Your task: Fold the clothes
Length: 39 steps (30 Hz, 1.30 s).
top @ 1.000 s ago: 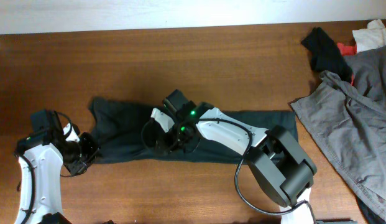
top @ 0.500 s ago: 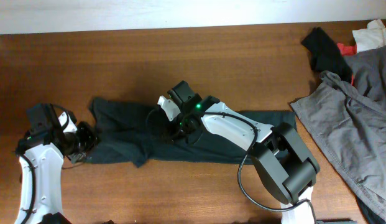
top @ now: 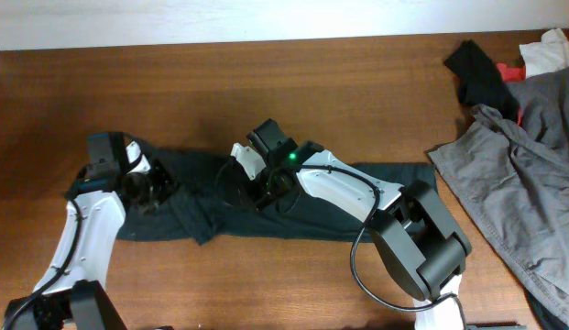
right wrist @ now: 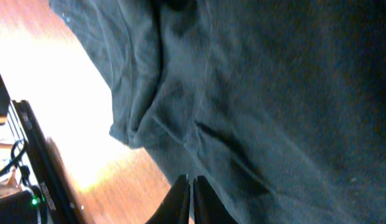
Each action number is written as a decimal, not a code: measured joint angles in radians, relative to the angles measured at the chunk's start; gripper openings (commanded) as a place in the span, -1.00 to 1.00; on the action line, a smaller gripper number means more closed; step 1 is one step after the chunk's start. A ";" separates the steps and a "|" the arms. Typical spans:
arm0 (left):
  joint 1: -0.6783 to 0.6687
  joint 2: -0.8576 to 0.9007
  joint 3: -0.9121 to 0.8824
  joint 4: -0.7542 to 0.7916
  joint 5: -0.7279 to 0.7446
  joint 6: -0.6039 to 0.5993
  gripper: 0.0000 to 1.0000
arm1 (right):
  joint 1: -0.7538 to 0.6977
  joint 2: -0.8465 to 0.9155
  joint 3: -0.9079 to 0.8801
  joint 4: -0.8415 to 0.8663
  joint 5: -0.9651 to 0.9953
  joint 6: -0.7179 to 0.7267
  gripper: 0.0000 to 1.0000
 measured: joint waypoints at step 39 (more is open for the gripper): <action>-0.147 0.204 0.053 0.377 -0.057 -0.068 0.52 | -0.009 -0.122 0.001 -0.175 0.018 -0.083 -0.69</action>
